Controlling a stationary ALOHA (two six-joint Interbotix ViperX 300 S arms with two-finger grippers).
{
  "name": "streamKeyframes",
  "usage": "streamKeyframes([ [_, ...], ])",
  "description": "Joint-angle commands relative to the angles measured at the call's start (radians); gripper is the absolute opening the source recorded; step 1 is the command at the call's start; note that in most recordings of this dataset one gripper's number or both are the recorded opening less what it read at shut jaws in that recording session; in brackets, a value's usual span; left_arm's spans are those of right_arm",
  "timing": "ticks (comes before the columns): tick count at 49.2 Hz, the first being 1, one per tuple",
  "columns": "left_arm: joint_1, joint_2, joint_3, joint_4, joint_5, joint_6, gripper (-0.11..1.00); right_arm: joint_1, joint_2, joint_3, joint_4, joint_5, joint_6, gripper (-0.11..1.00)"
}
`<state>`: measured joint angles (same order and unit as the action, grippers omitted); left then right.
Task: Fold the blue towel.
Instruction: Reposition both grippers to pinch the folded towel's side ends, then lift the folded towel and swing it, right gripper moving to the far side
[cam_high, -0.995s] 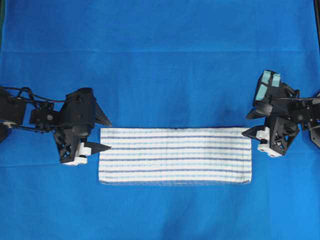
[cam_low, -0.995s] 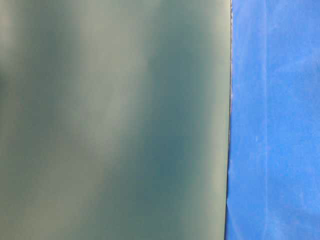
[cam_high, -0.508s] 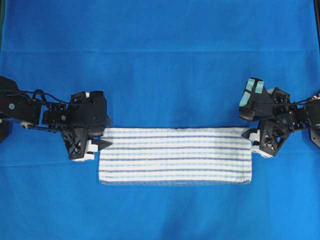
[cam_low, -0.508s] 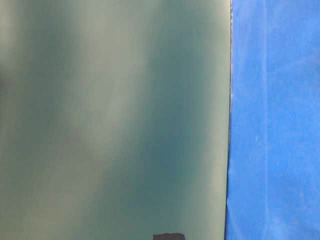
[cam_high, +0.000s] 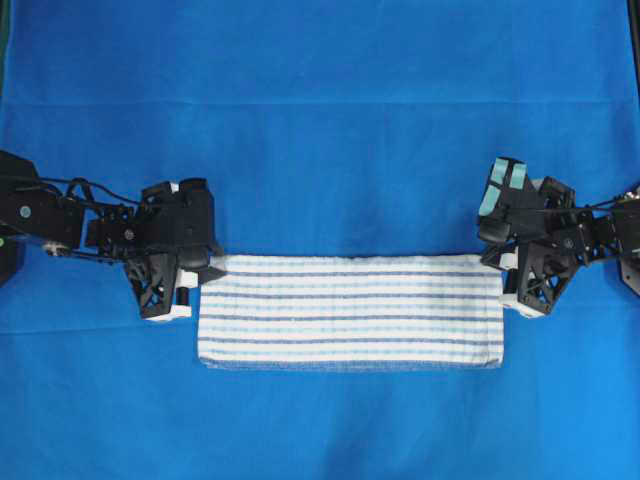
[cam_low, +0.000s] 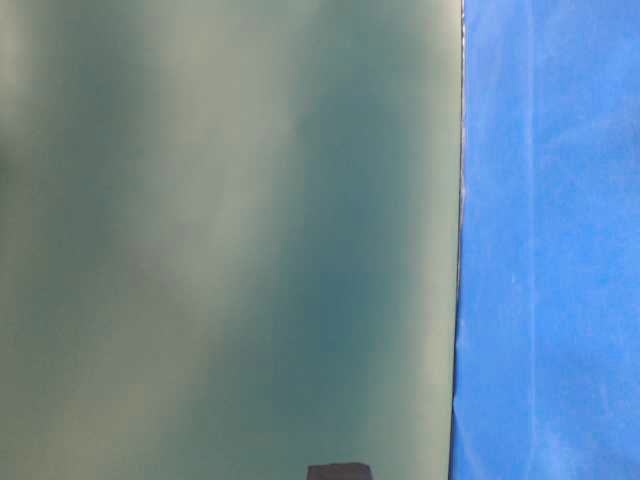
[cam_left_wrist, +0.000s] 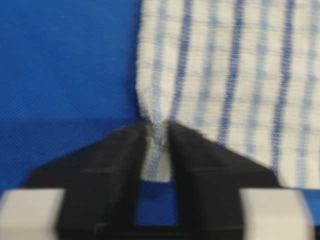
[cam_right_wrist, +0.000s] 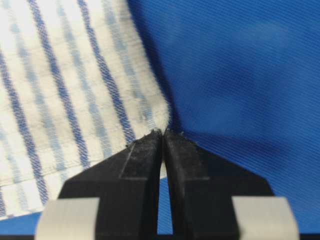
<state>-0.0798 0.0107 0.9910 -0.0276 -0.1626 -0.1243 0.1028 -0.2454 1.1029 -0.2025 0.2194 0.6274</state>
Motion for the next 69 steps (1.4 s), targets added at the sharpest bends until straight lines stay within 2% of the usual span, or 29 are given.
streamKeyframes([
  [1,-0.003,-0.008,-0.011,0.0,0.008,0.005,0.1,0.006,-0.011,-0.008,-0.002,-0.017,-0.002,0.03],
  [4,-0.002,-0.009,-0.011,0.0,0.012,0.003,0.02,0.008,-0.015,-0.005,-0.002,-0.018,-0.002,0.03],
  [21,-0.002,-0.061,-0.012,0.0,0.051,0.005,0.02,0.008,-0.069,-0.002,-0.002,0.006,0.011,0.03],
  [35,-0.003,-0.227,-0.054,0.0,0.167,0.009,0.02,0.008,-0.256,-0.021,-0.002,0.132,0.003,0.03],
  [52,-0.003,-0.373,-0.084,0.0,0.195,0.006,0.02,0.008,-0.532,-0.04,-0.006,0.216,-0.008,0.03],
  [62,-0.002,-0.466,-0.086,0.0,0.215,0.008,0.02,0.008,-0.604,-0.051,-0.017,0.268,-0.008,0.03],
  [69,-0.002,-0.476,-0.083,0.0,0.215,0.008,0.02,0.008,-0.607,-0.051,-0.037,0.27,-0.008,0.03],
])
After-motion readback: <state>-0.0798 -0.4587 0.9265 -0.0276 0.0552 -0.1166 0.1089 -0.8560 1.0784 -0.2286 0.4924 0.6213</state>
